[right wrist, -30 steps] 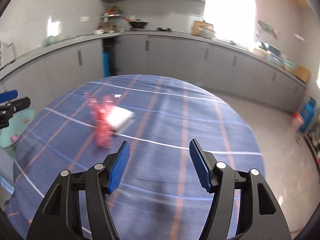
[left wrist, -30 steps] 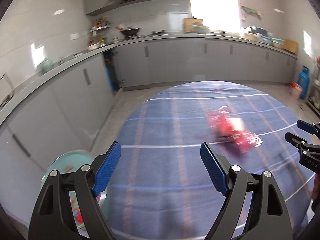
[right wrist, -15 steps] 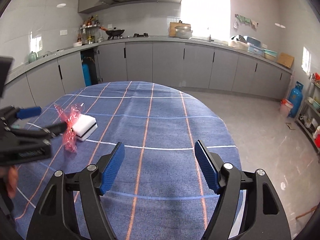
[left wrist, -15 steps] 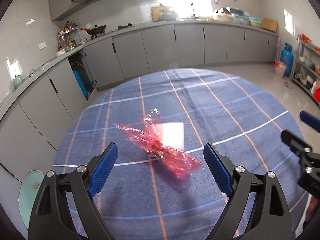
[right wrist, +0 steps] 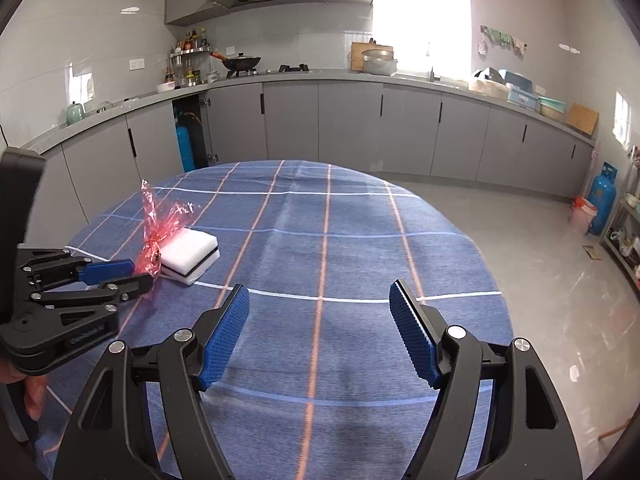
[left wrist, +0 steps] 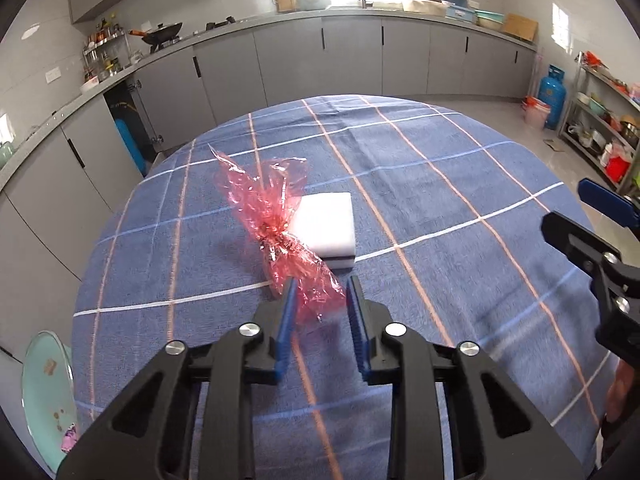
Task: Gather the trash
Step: 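Grasp the white sponge with the right tool while the left tool lifts the pink wrapper, then carry the pink wrapper and white sponge over the teal bin with both tools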
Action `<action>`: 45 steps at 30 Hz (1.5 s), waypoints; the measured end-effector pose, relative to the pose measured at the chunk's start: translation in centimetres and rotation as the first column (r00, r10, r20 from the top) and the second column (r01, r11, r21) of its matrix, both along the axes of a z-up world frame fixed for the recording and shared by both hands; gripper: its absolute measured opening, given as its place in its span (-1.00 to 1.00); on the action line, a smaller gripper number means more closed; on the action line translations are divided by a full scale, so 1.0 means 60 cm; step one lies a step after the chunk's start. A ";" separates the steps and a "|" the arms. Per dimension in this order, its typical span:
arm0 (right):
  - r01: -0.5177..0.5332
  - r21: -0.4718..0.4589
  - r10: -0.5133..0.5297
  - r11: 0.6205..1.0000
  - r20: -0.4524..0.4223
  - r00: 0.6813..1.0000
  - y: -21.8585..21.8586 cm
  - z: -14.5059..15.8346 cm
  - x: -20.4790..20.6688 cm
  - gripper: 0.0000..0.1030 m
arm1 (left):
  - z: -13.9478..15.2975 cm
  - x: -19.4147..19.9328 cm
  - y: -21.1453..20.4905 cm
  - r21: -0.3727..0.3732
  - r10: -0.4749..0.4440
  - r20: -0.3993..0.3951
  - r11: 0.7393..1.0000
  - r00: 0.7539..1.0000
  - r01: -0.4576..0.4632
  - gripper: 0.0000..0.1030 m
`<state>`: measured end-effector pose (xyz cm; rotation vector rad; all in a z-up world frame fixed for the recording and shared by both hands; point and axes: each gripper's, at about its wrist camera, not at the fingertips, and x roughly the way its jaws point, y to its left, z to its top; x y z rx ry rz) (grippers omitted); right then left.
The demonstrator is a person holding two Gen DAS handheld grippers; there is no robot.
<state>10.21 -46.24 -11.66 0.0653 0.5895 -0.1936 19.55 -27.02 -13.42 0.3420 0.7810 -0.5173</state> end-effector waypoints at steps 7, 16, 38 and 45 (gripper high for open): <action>-0.031 0.022 0.032 0.999 -0.032 0.999 0.019 -0.002 0.020 0.40 | 0.028 -0.002 0.070 -0.014 0.039 0.059 0.999 0.998 -0.038 -0.58; -0.139 0.071 0.144 0.988 -0.078 0.986 0.089 0.007 0.105 0.40 | 0.040 0.016 0.172 -0.009 0.161 0.109 0.987 0.981 -0.161 -0.58; -0.203 0.080 0.216 0.976 -0.223 0.950 0.162 -0.053 0.200 -0.22 | 0.032 0.028 0.232 -0.062 0.228 0.076 0.973 0.971 -0.223 -0.58; -0.240 0.051 0.245 0.969 -0.145 0.959 0.180 -0.026 0.176 -0.24 | 0.047 0.016 0.253 -0.068 0.242 0.094 0.969 0.966 -0.236 -0.58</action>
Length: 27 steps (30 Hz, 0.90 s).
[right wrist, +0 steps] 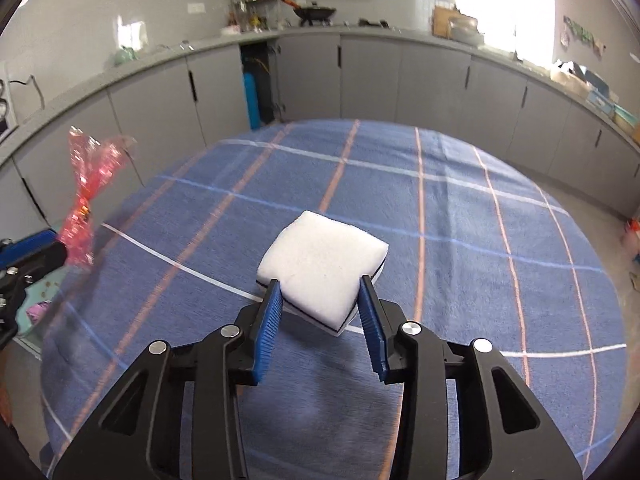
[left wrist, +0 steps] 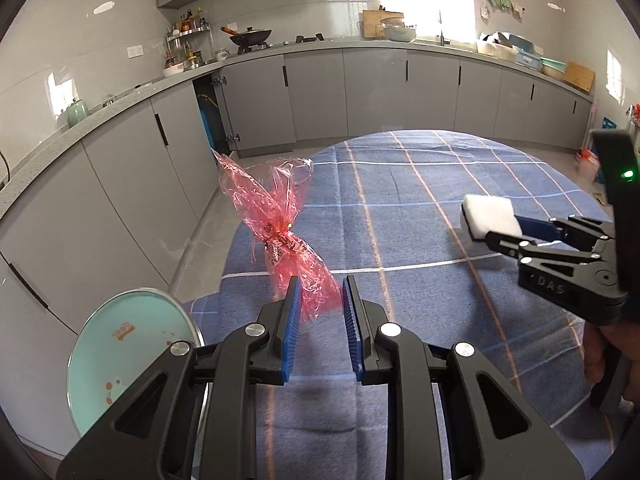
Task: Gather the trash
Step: 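Carry the pink wrapper and white sponge over the teal bin with both tools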
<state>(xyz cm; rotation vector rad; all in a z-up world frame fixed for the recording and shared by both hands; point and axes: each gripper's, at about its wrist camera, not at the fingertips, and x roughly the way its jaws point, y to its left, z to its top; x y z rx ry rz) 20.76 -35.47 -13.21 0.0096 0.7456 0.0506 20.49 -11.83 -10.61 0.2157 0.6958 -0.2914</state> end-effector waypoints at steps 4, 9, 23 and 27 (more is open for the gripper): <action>-0.044 -0.010 0.044 0.999 0.043 0.998 0.029 0.024 -0.008 -0.24 | 0.009 -0.011 0.021 -0.006 0.019 0.016 1.000 1.000 -0.019 -0.58; -0.094 -0.019 0.095 0.995 0.080 0.992 0.073 0.051 -0.011 -0.24 | 0.025 -0.027 0.055 -0.017 0.046 0.038 0.999 0.998 -0.046 -0.58; -0.212 -0.028 0.214 0.977 0.130 0.968 0.193 0.082 -0.006 -0.24 | 0.050 -0.049 0.159 -0.029 0.136 0.075 0.991 0.988 -0.134 -0.58; -0.243 -0.034 0.245 0.969 0.142 0.959 0.219 0.087 -0.007 -0.24 | 0.052 -0.050 0.187 -0.031 0.164 0.078 0.986 0.983 -0.162 -0.58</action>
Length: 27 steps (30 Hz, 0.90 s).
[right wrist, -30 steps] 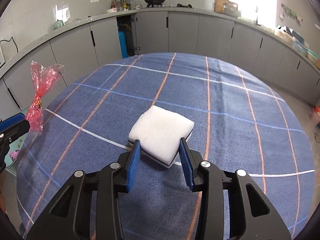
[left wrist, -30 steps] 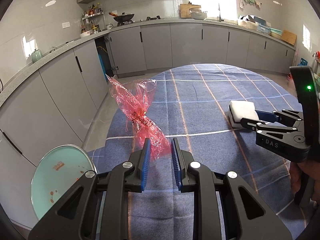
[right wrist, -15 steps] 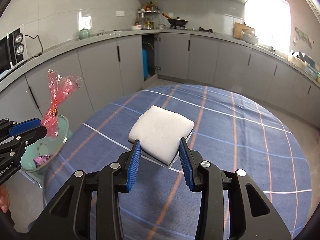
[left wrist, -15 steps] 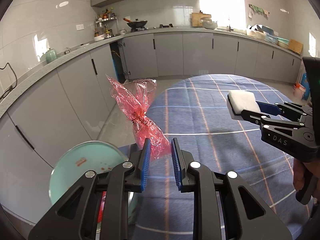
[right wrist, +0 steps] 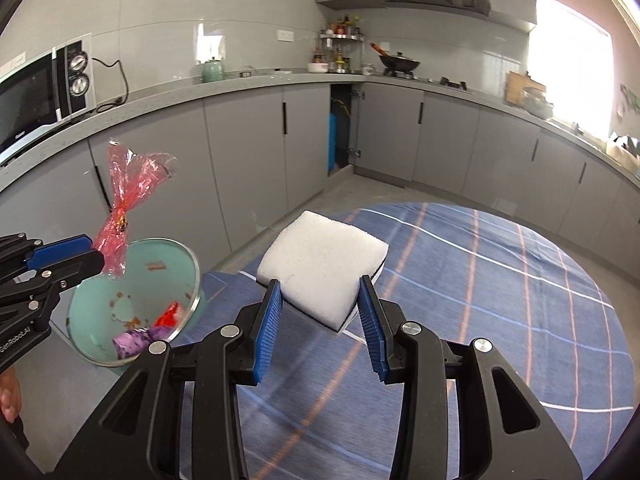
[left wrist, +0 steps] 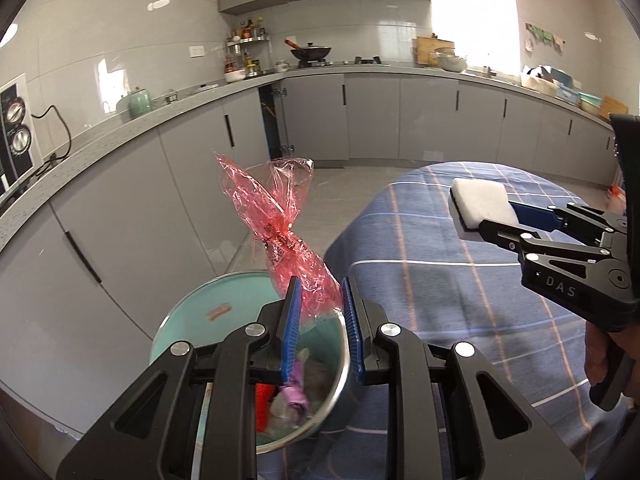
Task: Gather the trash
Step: 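Carry the pink wrapper and white sponge over the teal bin with both tools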
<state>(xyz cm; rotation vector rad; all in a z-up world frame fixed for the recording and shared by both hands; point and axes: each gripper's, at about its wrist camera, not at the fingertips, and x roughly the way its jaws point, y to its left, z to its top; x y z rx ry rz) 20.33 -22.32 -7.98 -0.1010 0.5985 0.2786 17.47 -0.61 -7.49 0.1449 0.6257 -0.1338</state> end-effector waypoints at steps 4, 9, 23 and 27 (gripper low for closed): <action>-0.030 -0.001 0.030 1.000 0.009 1.000 0.024 0.003 -0.002 -0.24 | -0.001 -0.005 0.022 0.000 0.023 0.002 1.000 1.000 -0.023 -0.58; -0.058 -0.003 0.058 0.998 0.016 0.998 0.049 0.004 -0.004 -0.24 | 0.000 -0.011 0.049 0.002 0.050 0.008 0.999 0.999 -0.050 -0.58; -0.140 -0.016 0.140 0.990 0.028 0.990 0.113 0.004 -0.022 -0.24 | -0.003 -0.026 0.106 0.012 0.112 0.012 0.994 0.994 -0.112 -0.58; -0.158 -0.019 0.159 0.987 0.030 0.987 0.133 0.004 -0.024 -0.24 | -0.005 -0.031 0.122 0.009 0.127 0.013 0.992 0.992 -0.127 -0.58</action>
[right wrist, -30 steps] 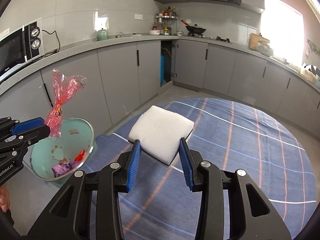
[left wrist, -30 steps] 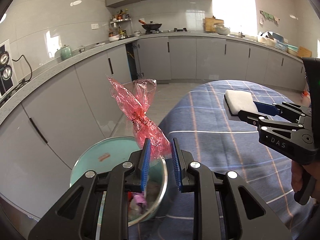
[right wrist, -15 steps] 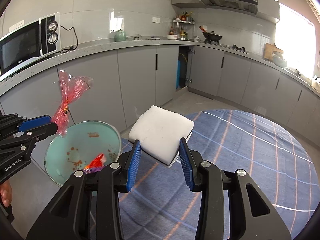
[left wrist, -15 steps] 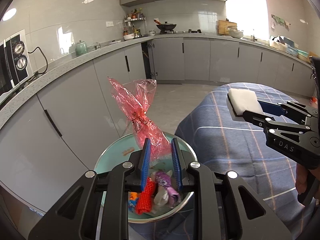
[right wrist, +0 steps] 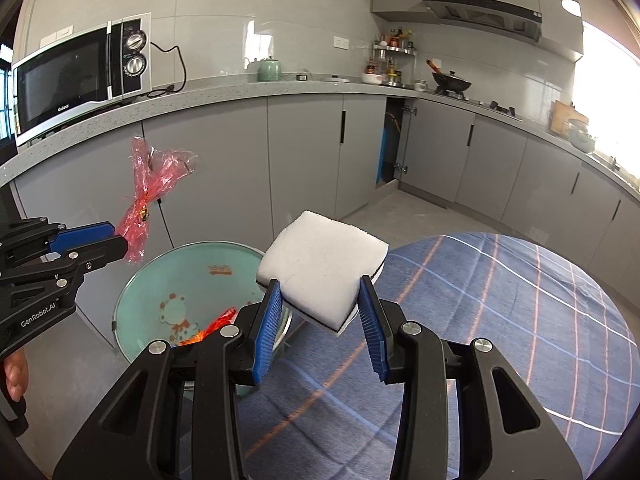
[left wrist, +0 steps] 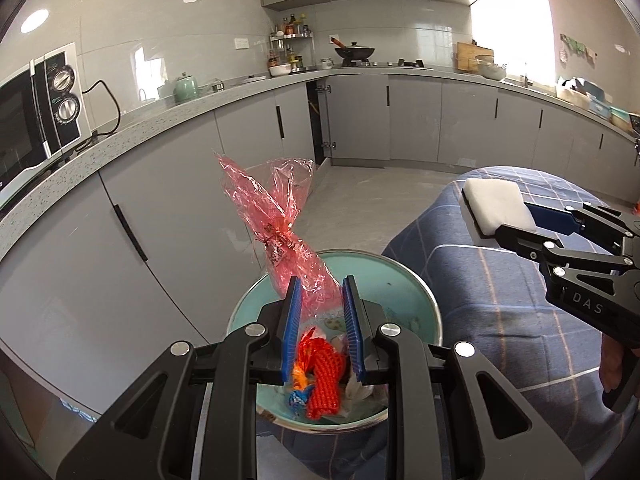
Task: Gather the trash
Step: 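Carry the pink wrapper and white sponge over the teal bin with both tools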
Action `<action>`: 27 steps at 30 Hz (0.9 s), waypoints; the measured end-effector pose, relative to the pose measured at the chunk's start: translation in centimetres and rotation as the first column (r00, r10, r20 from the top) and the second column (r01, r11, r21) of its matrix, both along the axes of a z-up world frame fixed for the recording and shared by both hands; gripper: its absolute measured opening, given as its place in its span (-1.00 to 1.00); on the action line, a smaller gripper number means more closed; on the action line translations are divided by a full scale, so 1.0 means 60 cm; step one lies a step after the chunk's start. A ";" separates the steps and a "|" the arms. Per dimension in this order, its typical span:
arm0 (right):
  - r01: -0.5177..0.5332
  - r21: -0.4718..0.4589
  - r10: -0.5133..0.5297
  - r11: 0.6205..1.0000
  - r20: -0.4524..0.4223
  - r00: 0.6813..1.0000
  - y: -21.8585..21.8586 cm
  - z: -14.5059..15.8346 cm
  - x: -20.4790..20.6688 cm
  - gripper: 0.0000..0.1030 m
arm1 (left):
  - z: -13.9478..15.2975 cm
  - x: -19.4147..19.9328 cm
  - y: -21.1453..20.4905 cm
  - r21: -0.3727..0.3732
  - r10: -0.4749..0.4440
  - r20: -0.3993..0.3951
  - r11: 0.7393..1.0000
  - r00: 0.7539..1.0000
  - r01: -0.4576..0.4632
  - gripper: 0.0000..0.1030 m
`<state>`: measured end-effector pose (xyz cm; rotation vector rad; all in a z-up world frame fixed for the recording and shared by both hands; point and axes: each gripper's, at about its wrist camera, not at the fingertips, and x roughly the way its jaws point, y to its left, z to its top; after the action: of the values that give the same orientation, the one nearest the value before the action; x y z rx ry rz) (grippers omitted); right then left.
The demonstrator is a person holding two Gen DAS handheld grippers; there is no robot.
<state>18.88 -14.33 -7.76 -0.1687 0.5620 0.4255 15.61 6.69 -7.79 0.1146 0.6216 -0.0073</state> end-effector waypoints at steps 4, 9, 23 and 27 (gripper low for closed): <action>-0.025 -0.009 0.025 1.000 0.003 1.000 0.018 0.000 -0.003 -0.24 | -0.002 -0.001 0.016 -0.003 0.017 -0.001 1.000 1.000 -0.017 -0.58; -0.046 -0.018 0.046 0.999 0.003 0.999 0.038 -0.003 -0.005 -0.24 | -0.003 -0.003 0.028 -0.007 0.031 -0.002 0.999 1.000 -0.031 -0.58; -0.088 -0.039 0.088 0.995 -0.003 0.996 0.080 -0.009 -0.002 -0.23 | -0.008 0.001 0.049 -0.027 0.060 -0.015 0.998 0.998 -0.060 -0.58; -0.096 -0.043 0.096 0.994 -0.005 0.995 0.090 -0.011 0.000 -0.23 | -0.009 0.004 0.050 -0.031 0.068 -0.020 0.997 0.997 -0.069 -0.58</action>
<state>18.86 -8.95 -8.42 -0.2376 0.5675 0.5067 15.86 9.66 -8.33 0.0629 0.6442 0.0484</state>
